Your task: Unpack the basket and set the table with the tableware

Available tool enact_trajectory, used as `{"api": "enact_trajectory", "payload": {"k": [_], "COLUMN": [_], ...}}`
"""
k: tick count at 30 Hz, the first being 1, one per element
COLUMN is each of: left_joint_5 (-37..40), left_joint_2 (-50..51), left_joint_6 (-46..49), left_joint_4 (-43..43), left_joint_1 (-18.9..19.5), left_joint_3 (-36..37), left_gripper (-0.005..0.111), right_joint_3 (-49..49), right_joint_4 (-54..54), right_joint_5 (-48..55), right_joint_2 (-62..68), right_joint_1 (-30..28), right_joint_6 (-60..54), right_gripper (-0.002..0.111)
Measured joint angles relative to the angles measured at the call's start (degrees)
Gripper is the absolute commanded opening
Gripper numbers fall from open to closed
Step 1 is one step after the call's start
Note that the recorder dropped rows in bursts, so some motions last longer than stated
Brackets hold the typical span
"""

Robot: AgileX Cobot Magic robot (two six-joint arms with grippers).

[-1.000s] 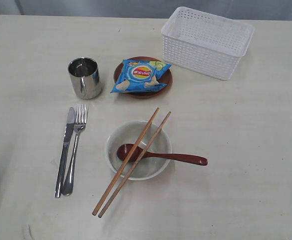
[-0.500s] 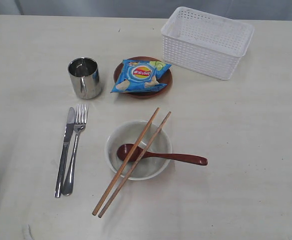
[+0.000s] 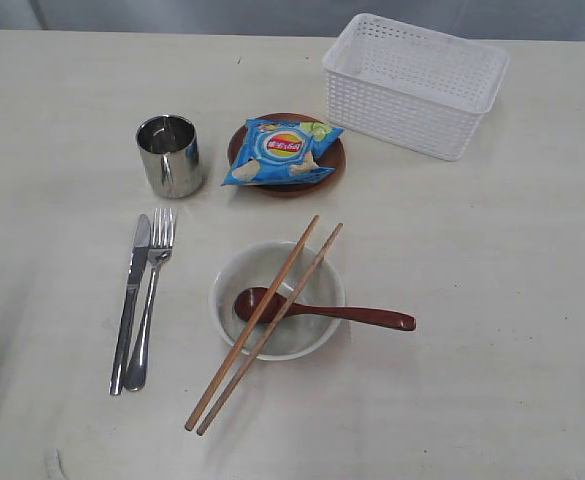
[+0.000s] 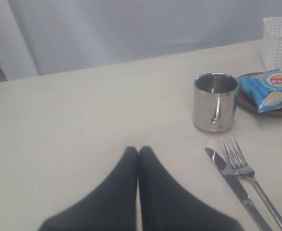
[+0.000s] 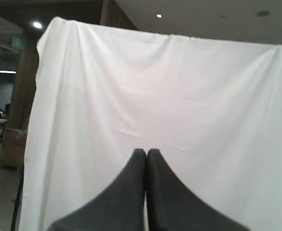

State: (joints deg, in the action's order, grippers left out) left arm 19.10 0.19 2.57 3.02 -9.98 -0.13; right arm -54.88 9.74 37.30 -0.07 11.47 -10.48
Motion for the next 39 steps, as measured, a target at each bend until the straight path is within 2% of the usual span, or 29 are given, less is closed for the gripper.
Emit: {"api": "enact_trajectory", "payload": {"k": [16, 24, 32, 35, 39], "left_joint_5": [0.00, 0.00, 0.00, 0.00, 0.00], "left_joint_2": [0.00, 0.00, 0.00, 0.00, 0.00], "left_joint_6": [0.00, 0.00, 0.00, 0.00, 0.00], "left_joint_4": [0.00, 0.00, 0.00, 0.00, 0.00], "left_joint_1": [0.00, 0.00, 0.00, 0.00, 0.00], "left_joint_3": [0.00, 0.00, 0.00, 0.00, 0.00], "left_gripper": [0.000, 0.000, 0.000, 0.000, 0.000], "right_joint_3": [21.97, 37.36, 50.06, 53.56, 54.65], "right_joint_4": [-5.25, -9.21, -9.74, -9.74, -9.74], "right_joint_5": [-2.84, -22.92, -37.66, -40.19, -37.66], "right_joint_2": [0.21, 0.33, 0.33, 0.33, 0.33], "right_joint_1": [-2.12, -2.12, -2.40, -2.40, -2.40], "right_joint_6": [0.00, 0.10, 0.10, 0.10, 0.10], "right_gripper": [0.000, 0.000, 0.000, 0.000, 0.000]}}
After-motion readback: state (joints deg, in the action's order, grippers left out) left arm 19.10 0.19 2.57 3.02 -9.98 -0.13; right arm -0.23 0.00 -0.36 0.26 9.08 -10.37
